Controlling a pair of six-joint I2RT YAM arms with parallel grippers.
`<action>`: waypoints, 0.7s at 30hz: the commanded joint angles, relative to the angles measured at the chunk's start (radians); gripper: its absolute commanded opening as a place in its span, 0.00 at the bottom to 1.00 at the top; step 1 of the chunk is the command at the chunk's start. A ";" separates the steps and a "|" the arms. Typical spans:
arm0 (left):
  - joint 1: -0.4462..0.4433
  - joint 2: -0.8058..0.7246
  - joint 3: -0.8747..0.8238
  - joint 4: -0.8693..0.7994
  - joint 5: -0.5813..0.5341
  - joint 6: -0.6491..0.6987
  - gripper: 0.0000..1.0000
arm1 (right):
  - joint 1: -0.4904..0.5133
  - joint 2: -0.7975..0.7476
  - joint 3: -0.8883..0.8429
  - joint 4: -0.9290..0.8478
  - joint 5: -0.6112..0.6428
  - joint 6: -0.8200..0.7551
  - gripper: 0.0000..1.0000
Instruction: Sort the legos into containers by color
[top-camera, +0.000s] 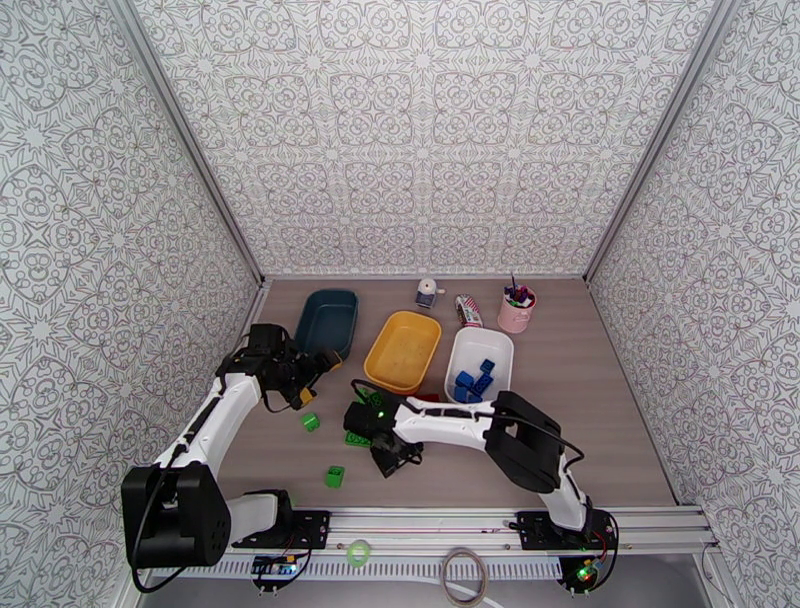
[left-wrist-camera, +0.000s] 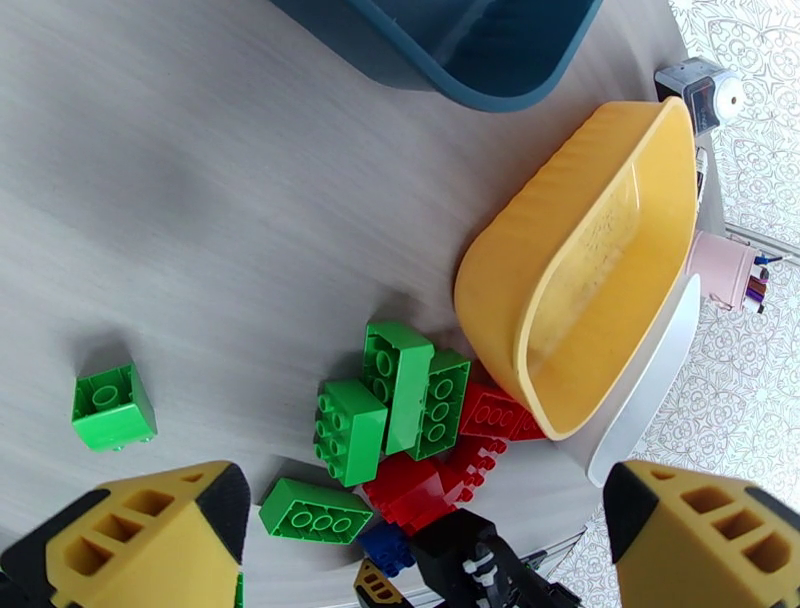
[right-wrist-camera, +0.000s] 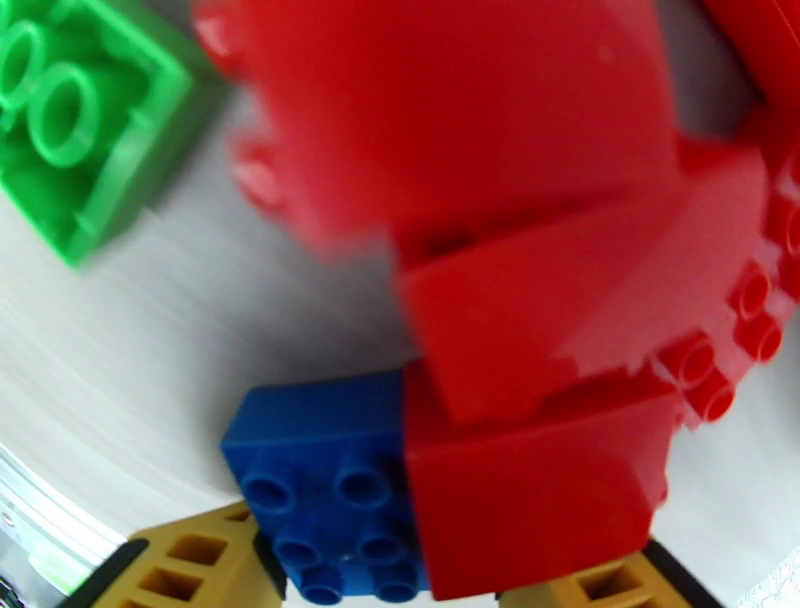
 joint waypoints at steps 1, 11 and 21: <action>0.009 -0.013 -0.008 0.013 -0.001 0.000 0.99 | -0.015 0.029 0.046 -0.008 -0.006 -0.011 0.50; 0.009 -0.015 -0.016 0.015 0.001 0.003 0.99 | -0.017 0.004 -0.005 0.047 -0.047 0.037 0.48; 0.006 -0.012 -0.008 0.019 0.004 0.006 0.99 | -0.018 -0.072 -0.079 0.073 -0.048 0.052 0.35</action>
